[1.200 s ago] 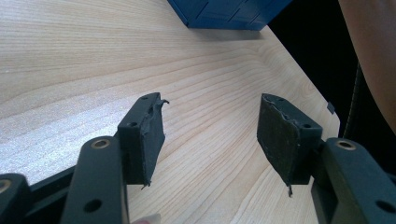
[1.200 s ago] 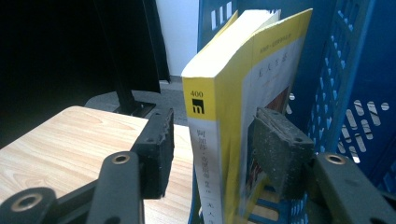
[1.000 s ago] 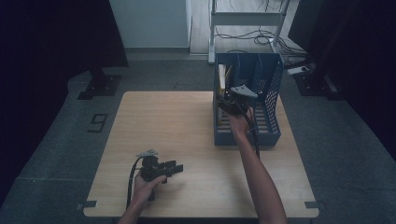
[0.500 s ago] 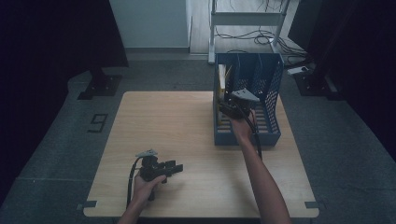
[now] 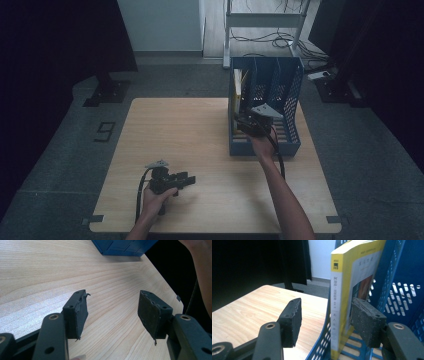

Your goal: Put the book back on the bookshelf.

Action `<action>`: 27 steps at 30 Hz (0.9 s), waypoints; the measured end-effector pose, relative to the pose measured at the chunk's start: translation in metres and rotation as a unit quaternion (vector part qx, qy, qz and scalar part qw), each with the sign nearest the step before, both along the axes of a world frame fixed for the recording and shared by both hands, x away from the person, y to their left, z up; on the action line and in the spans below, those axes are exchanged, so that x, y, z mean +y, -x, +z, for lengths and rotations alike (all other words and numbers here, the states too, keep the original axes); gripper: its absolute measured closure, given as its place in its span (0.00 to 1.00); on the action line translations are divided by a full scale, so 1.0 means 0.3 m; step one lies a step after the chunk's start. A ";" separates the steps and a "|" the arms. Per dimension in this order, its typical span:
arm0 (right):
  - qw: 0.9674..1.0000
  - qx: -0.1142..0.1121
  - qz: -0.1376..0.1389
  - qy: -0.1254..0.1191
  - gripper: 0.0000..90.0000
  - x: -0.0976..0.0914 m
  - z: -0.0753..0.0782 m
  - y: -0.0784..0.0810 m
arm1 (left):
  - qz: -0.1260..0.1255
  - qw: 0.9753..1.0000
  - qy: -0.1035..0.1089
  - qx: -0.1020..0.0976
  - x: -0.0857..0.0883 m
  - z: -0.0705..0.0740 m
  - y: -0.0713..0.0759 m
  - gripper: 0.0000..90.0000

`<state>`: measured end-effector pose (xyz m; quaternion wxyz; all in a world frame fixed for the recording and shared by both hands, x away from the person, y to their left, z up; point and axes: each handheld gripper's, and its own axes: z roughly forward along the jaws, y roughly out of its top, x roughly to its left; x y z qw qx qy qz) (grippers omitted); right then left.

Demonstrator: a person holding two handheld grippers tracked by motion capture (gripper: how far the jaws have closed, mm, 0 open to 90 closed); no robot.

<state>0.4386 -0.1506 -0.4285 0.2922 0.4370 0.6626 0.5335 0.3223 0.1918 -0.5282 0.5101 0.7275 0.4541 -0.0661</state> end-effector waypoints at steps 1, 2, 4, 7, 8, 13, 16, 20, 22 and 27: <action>1.000 -0.002 0.000 0.000 0.46 -0.001 -0.001 0.007 | 0.000 1.000 0.000 0.000 0.000 0.000 0.000 0.45; 1.000 -0.003 0.003 0.001 0.46 -0.004 -0.004 0.017 | 0.000 1.000 0.000 0.000 0.000 0.000 0.000 0.45; 1.000 -0.001 0.008 0.004 0.46 -0.008 -0.009 0.035 | 0.000 1.000 0.000 0.001 0.001 0.000 0.000 0.45; 1.000 -0.003 0.014 0.002 0.46 -0.016 -0.020 0.063 | 0.003 1.000 0.001 0.002 0.000 -0.001 0.000 0.45; 1.000 -0.002 0.017 0.001 0.46 -0.019 -0.024 0.072 | 0.002 1.000 0.000 0.001 0.001 -0.001 0.000 0.45; 1.000 0.001 0.029 -0.003 0.46 -0.034 -0.042 0.124 | -0.001 1.000 -0.003 -0.001 0.000 -0.002 0.000 0.45; 0.999 -0.001 0.034 -0.003 0.46 -0.041 -0.058 0.163 | 0.000 1.000 -0.003 -0.001 -0.001 -0.002 0.000 0.45; 0.999 0.004 0.040 0.001 0.46 -0.048 -0.087 0.207 | 0.000 1.000 -0.004 -0.002 -0.001 -0.002 0.001 0.45; 0.999 0.005 0.042 0.001 0.46 -0.052 -0.103 0.226 | 0.002 1.000 -0.003 -0.002 0.000 -0.002 0.002 0.45; 0.999 0.015 0.050 0.001 0.46 -0.061 -0.148 0.273 | 0.002 1.000 -0.004 -0.002 0.002 -0.004 0.001 0.45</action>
